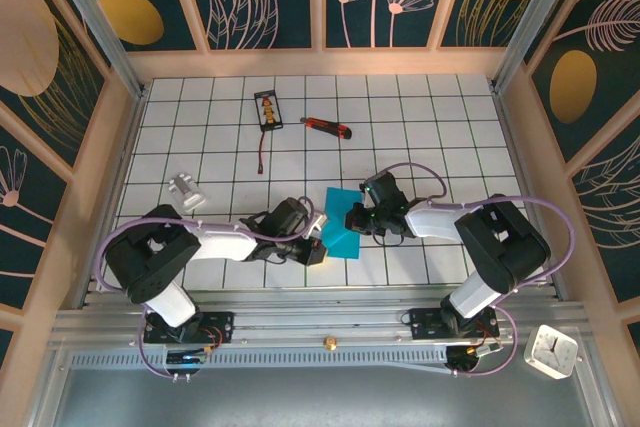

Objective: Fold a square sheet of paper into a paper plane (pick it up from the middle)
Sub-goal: Fold the triangle a second time at the center of the table.

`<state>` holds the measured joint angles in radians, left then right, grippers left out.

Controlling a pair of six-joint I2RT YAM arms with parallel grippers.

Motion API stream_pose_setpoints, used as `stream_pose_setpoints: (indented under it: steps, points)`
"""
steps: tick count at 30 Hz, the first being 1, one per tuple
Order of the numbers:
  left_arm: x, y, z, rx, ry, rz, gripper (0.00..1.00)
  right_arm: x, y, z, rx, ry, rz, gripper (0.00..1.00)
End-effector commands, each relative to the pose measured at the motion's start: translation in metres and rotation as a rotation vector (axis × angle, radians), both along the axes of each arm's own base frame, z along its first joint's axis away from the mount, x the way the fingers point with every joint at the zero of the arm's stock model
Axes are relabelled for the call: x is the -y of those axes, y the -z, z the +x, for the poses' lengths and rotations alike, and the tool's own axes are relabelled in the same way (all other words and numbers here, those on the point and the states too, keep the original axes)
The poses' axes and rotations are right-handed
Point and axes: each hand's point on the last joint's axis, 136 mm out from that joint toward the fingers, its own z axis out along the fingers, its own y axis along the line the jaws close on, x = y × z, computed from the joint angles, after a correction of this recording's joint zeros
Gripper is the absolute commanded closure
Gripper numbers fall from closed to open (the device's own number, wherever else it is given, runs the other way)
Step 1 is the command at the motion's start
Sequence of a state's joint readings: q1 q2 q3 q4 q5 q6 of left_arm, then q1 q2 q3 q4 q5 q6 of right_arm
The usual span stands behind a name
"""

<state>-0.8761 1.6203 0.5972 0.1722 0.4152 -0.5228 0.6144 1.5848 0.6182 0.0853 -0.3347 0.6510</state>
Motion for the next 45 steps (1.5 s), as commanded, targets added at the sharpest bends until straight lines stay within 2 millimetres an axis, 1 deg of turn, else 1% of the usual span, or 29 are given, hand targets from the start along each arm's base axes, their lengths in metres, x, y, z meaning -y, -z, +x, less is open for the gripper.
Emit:
stream_pose_setpoints:
  steps: [1,2,4,6,7,9,11,13,16,22,23,25,27,32,35,36,38,41,43,45]
  points:
    - [-0.033,0.019,-0.031,-0.138,-0.007,0.123,1.0,0.031,0.035,-0.014,-0.074,0.025,-0.162,1.0]
    - [-0.027,0.009,-0.026,-0.117,-0.01,0.093,1.0,0.031,0.034,-0.013,-0.072,0.024,-0.161,1.0]
    - [-0.007,-0.019,-0.012,-0.062,-0.018,-0.008,1.0,0.03,0.033,-0.012,-0.068,0.023,-0.157,1.0]
    - [0.01,-0.042,0.001,-0.034,-0.038,-0.103,1.0,0.03,0.033,-0.012,-0.067,0.025,-0.155,1.0]
    - [0.016,-0.05,0.009,-0.026,-0.053,-0.139,1.0,0.03,0.032,-0.012,-0.066,0.026,-0.153,1.0]
    - [0.025,-0.057,0.021,-0.013,-0.072,-0.176,1.0,0.029,0.032,-0.012,-0.064,0.025,-0.15,1.0]
    - [0.03,-0.053,0.027,-0.012,-0.07,-0.169,1.0,0.029,0.031,-0.012,-0.063,0.025,-0.15,1.0]
    - [0.027,-0.038,0.033,-0.016,-0.077,-0.119,1.0,0.029,0.031,-0.012,-0.063,0.025,-0.15,1.0]
    - [0.021,-0.024,0.036,-0.019,-0.082,-0.074,1.0,0.029,0.031,-0.011,-0.061,0.027,-0.146,1.0]
    - [0.013,-0.003,0.029,-0.046,-0.07,-0.029,1.0,0.028,0.03,-0.01,-0.059,0.026,-0.142,1.0]
    - [0.013,-0.002,0.028,-0.048,-0.068,-0.031,1.0,0.027,0.03,-0.01,-0.059,0.025,-0.142,1.0]
    - [0.011,0.009,0.024,-0.073,-0.062,-0.013,1.0,0.027,0.031,-0.011,-0.063,0.024,-0.144,1.0]
    - [0.009,0.013,0.022,-0.076,-0.059,0.0,1.0,0.027,0.031,-0.011,-0.062,0.023,-0.144,1.0]
    - [-0.008,0.031,0.016,-0.089,-0.071,0.079,1.0,0.025,0.027,-0.008,-0.054,0.021,-0.138,1.0]
    - [-0.014,0.034,0.012,-0.097,-0.077,0.092,1.0,0.021,0.017,-0.002,-0.025,0.014,-0.118,1.0]
    - [-0.015,0.035,0.01,-0.1,-0.078,0.097,1.0,0.018,0.011,0.002,-0.006,0.01,-0.109,1.0]
    - [-0.019,0.037,0.01,-0.096,-0.082,0.113,1.0,0.012,-0.005,0.011,0.041,-0.003,-0.082,1.0]
    - [-0.023,0.04,0.009,-0.09,-0.081,0.133,1.0,0.001,-0.031,0.019,0.096,-0.033,-0.015,0.94]
    - [-0.026,0.043,0.008,-0.089,-0.08,0.145,1.0,-0.005,-0.041,0.014,0.103,-0.039,0.045,0.92]
    - [-0.027,0.046,0.008,-0.09,-0.078,0.155,1.0,-0.011,-0.042,0.003,0.092,-0.038,0.1,0.92]
